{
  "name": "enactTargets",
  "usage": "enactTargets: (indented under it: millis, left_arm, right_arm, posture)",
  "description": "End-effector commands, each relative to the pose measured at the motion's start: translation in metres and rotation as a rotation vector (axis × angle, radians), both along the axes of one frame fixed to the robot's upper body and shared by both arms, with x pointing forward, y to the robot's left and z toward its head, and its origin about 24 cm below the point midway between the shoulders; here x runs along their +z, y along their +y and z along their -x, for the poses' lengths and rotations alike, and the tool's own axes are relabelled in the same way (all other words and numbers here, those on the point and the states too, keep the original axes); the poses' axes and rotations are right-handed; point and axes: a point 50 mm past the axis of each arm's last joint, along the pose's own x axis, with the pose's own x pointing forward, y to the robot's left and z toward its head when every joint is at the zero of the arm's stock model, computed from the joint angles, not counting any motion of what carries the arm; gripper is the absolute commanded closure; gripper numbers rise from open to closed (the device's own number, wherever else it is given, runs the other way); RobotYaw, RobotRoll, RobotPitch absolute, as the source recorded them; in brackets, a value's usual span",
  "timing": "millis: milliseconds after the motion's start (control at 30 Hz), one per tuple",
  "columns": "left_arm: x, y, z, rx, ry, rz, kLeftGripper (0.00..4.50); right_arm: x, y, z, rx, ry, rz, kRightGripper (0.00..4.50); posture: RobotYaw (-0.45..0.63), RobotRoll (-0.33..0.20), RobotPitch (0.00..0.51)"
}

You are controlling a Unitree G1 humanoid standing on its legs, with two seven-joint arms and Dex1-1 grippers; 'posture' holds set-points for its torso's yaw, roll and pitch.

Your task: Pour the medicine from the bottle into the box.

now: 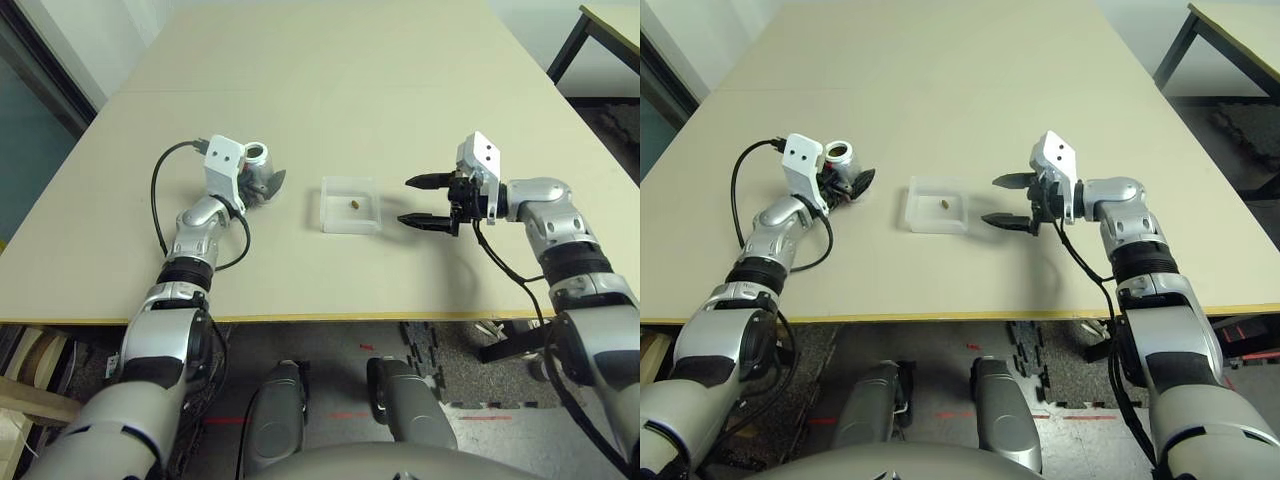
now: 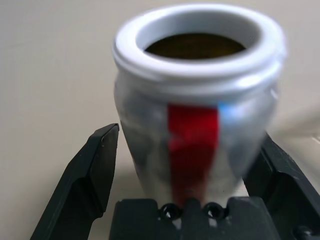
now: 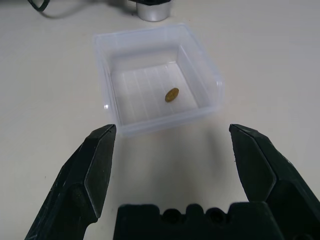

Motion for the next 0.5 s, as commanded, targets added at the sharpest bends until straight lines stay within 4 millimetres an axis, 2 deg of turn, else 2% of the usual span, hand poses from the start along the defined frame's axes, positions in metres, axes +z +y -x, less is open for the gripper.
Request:
enactTargets:
  millis: [33,167,367,500]
  left_arm:
    - [-0.001,0.004,0.008,-0.018,0.016,0.009,0.08]
    - [0.002,0.008,0.020,-0.030,0.026,0.018,0.08]
    - [0.003,0.017,0.048,-0.122,0.082,0.043,0.08]
    - [0.014,0.030,0.063,-0.166,0.097,0.089,0.08]
  right_arm:
    - [-0.001,0.001,-0.001,0.008,0.002,0.013,0.00]
    - [-0.001,0.001,-0.002,0.007,-0.001,0.012,0.00]
    - [0.002,0.001,-0.004,-0.026,0.007,-0.037,0.00]
    - [0.004,-0.003,-0.006,-0.069,0.023,-0.078,0.00]
  posture:
    - [0.03,0.000,0.130]
    - [0.04,0.000,0.129]
    - [0.04,0.000,0.130]
    - [0.04,0.000,0.131]
